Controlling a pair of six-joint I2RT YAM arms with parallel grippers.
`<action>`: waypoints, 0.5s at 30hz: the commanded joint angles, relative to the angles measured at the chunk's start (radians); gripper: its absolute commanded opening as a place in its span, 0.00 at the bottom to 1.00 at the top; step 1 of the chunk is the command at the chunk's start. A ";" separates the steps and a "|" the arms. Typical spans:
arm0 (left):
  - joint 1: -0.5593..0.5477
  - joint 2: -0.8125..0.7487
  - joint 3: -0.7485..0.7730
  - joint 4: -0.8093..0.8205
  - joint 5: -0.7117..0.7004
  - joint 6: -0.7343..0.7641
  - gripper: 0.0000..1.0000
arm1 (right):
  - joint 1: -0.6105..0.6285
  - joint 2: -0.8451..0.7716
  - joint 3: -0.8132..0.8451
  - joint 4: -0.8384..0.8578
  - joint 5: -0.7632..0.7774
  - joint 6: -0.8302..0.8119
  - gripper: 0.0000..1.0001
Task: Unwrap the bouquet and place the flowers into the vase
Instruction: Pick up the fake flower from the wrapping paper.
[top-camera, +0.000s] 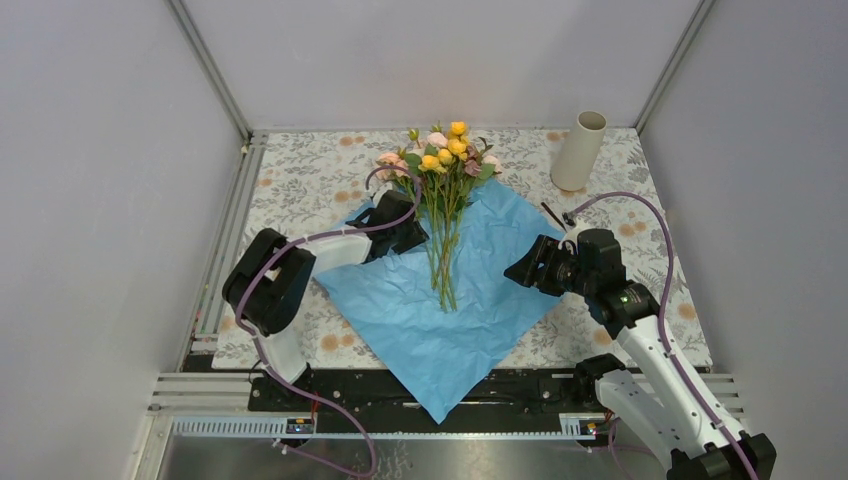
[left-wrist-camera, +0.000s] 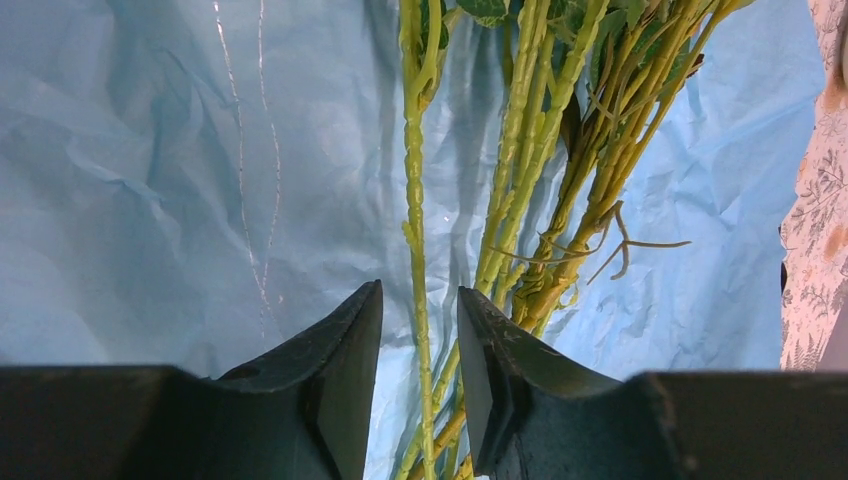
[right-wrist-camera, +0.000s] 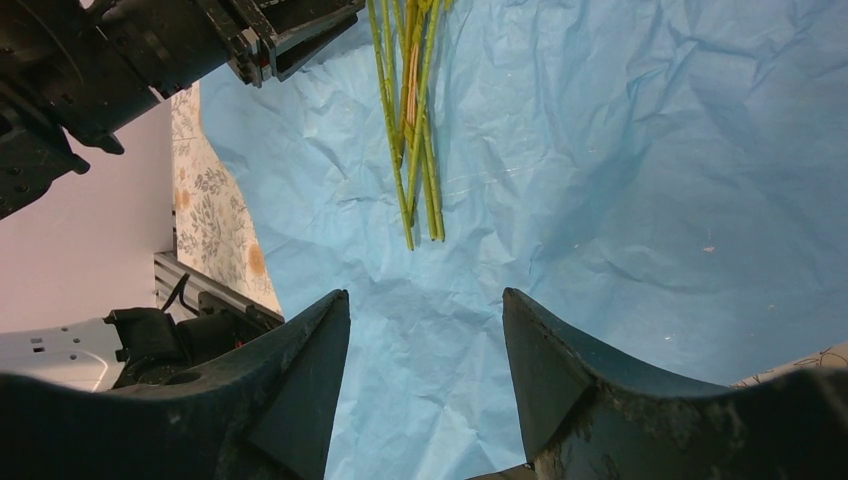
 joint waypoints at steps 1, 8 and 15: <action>-0.003 0.018 0.048 0.052 0.012 0.010 0.37 | 0.006 -0.018 0.006 0.003 -0.025 0.007 0.65; -0.004 0.053 0.071 0.047 0.019 0.012 0.31 | 0.006 -0.023 0.010 0.003 -0.035 0.009 0.65; -0.004 0.074 0.087 0.045 0.021 0.007 0.28 | 0.006 -0.019 0.013 0.003 -0.037 0.005 0.65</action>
